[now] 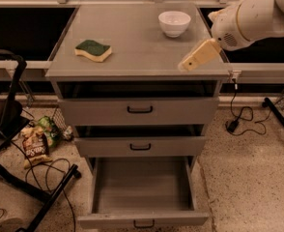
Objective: Place sponge into bottom drawer
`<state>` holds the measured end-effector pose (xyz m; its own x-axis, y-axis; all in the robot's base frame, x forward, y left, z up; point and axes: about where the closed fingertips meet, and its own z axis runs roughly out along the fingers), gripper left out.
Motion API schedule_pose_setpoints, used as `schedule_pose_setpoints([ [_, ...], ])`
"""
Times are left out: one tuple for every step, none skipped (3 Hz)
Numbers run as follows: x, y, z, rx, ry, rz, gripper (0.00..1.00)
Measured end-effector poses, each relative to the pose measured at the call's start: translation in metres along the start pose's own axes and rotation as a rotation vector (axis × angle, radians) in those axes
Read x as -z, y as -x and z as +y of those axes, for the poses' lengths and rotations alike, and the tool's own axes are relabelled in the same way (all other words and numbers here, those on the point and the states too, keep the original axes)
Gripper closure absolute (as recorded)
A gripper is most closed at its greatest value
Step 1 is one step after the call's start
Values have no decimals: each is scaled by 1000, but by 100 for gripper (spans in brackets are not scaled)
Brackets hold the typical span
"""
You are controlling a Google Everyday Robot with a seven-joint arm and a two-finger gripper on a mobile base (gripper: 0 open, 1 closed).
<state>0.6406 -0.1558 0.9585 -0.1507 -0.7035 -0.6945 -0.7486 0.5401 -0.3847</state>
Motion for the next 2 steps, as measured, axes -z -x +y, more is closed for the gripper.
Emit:
schedule_pose_setpoints([
  [-44, 40, 15, 26, 108, -79, 0],
  [-96, 89, 41, 18, 258, -203, 0],
])
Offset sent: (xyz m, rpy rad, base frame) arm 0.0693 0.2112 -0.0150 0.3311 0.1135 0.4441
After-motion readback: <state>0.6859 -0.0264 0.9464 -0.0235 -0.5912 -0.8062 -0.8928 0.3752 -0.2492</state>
